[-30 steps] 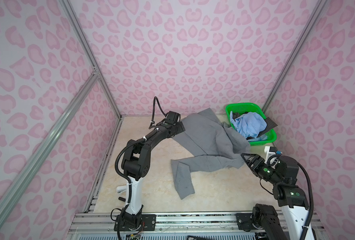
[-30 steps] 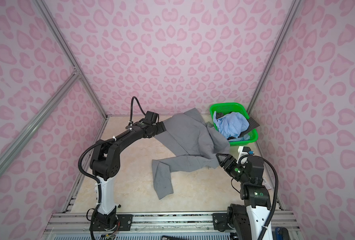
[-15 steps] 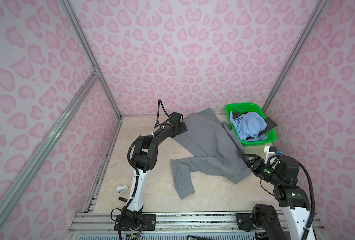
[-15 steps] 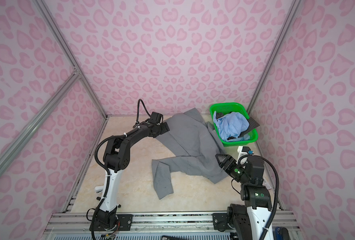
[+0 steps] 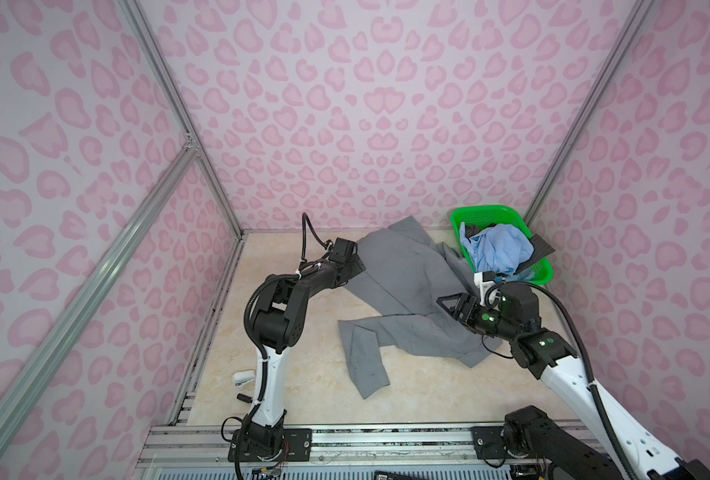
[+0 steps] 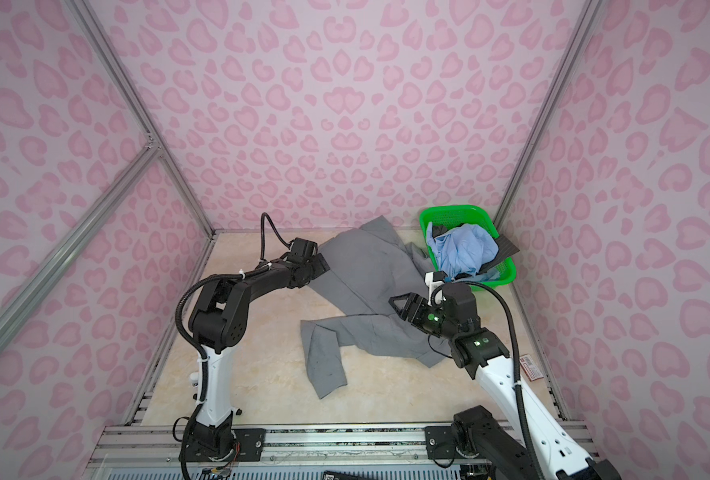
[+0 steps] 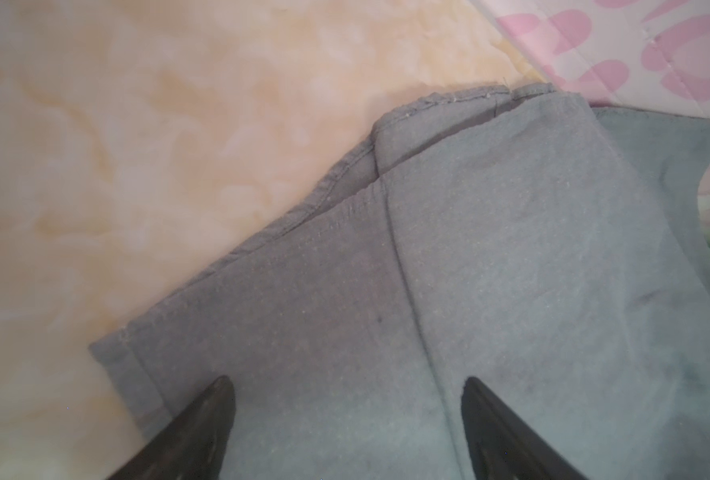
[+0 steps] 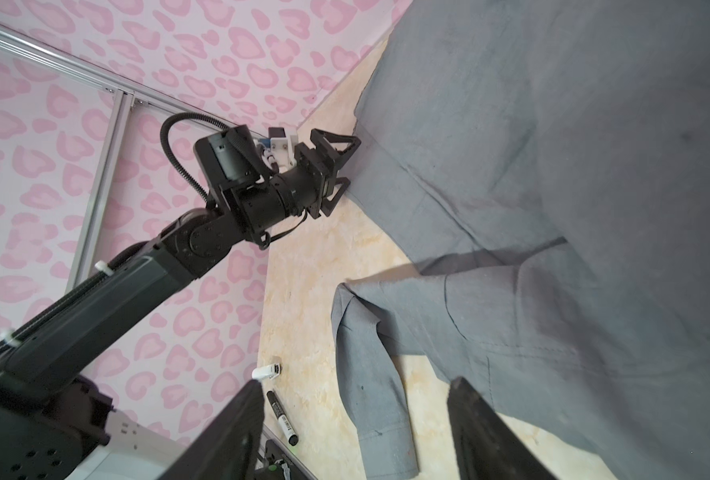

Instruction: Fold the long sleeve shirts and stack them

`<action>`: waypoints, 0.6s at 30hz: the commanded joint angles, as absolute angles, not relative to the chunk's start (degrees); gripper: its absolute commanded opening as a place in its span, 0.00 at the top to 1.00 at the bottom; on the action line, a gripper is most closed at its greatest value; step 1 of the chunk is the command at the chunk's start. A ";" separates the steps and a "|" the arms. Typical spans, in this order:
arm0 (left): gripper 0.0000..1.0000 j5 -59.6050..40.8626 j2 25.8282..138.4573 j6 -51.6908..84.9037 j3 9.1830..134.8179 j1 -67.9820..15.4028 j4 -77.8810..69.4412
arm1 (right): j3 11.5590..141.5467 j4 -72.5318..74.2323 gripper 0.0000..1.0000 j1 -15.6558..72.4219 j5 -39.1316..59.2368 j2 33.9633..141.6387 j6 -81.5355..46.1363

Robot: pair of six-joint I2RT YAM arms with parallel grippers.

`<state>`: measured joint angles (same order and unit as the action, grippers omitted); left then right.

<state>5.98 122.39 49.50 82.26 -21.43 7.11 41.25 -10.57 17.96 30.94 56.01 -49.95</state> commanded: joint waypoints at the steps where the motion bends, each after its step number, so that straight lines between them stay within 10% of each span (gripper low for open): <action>1: 0.11 6.05 117.14 56.40 71.28 -21.27 13.60 | 44.04 -1.69 0.30 19.69 30.41 63.02 -50.58; 18: 0.10 11.34 69.27 71.21 21.45 -27.86 15.32 | 71.90 -1.38 0.31 29.30 31.96 111.98 -43.64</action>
<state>10.39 73.84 65.93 24.93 -25.91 -2.48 68.01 1.13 28.40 32.62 107.79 -47.20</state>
